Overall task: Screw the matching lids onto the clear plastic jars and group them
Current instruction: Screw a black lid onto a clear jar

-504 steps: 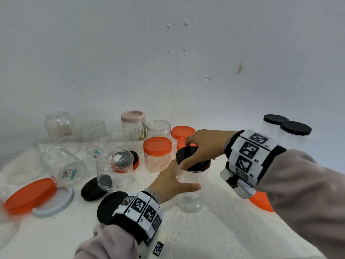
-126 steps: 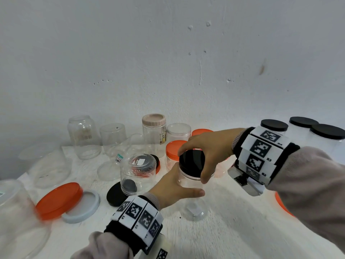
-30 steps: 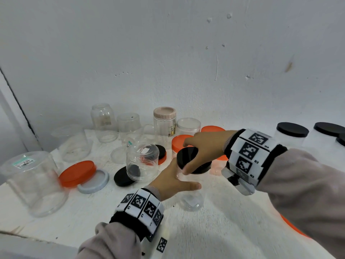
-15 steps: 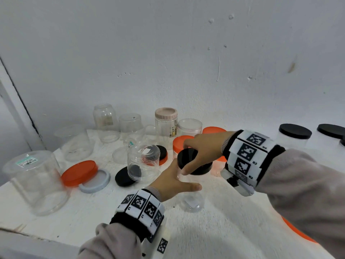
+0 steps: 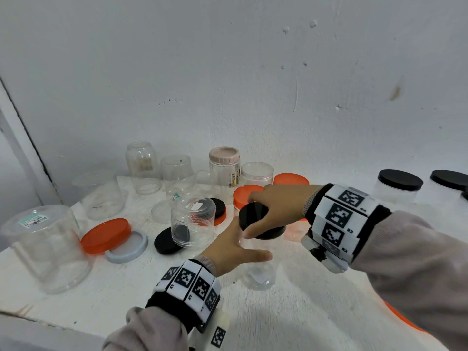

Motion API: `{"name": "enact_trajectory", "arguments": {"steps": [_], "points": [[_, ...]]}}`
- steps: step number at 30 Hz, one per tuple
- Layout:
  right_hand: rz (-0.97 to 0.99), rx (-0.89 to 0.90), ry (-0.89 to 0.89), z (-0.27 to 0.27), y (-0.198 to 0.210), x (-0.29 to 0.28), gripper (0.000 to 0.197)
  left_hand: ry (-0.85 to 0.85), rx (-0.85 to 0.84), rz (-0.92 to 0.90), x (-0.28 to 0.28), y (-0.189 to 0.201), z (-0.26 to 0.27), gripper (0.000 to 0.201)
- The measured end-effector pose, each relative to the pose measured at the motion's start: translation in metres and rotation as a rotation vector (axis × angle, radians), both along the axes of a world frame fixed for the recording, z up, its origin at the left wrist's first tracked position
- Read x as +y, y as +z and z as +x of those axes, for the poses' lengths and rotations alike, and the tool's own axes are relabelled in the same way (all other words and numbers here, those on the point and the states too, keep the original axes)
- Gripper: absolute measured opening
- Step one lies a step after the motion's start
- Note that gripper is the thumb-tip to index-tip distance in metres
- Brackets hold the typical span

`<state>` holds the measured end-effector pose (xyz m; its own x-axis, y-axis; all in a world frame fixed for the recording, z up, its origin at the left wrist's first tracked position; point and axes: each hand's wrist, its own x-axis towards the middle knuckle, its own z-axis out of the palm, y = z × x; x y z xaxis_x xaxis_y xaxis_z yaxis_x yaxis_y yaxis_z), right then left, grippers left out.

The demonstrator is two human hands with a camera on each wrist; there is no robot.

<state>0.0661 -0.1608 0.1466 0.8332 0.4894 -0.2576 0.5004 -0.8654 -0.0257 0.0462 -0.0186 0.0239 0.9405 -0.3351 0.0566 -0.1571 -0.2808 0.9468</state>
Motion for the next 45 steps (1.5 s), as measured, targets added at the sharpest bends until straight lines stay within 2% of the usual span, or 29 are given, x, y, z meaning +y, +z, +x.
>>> {"name": "enact_trajectory", "arguments": {"steps": [5, 12, 16, 21, 26, 30, 34, 40, 45], "points": [[0.037, 0.119, 0.062, -0.001, 0.008, -0.005, 0.083, 0.022, 0.002, 0.0, -0.001, -0.002, 0.002, 0.098], [0.054, 0.036, 0.057, -0.004, 0.006, -0.003, 0.068, 0.019, -0.021, 0.01, -0.002, -0.002, 0.0, 0.098], [0.02, -0.008, 0.025, -0.005, 0.003, -0.002, 0.071, 0.011, -0.019, 0.016, -0.001, -0.001, 0.001, 0.094], [0.05, 0.097, 0.069, -0.005, 0.01, -0.004, 0.085, 0.028, -0.001, -0.001, -0.001, -0.003, 0.001, 0.09], [0.089, 0.121, 0.094, -0.005, 0.01, -0.007, 0.076, 0.032, -0.006, 0.002, -0.001, -0.005, 0.002, 0.089], [0.08, 0.021, 0.064, -0.006, 0.003, -0.007, 0.067, 0.028, -0.012, 0.022, 0.0, -0.004, 0.001, 0.091], [0.021, -0.088, -0.001, -0.007, -0.006, -0.003, 0.073, 0.029, -0.019, 0.025, 0.001, -0.003, 0.0, 0.092], [0.11, 0.1, 0.058, -0.005, 0.002, -0.01, 0.082, 0.029, 0.0, 0.005, -0.001, -0.003, 0.0, 0.101], [0.164, 0.072, 0.106, -0.003, 0.003, -0.012, 0.068, 0.024, -0.004, 0.02, -0.001, -0.001, -0.002, 0.101]]}}
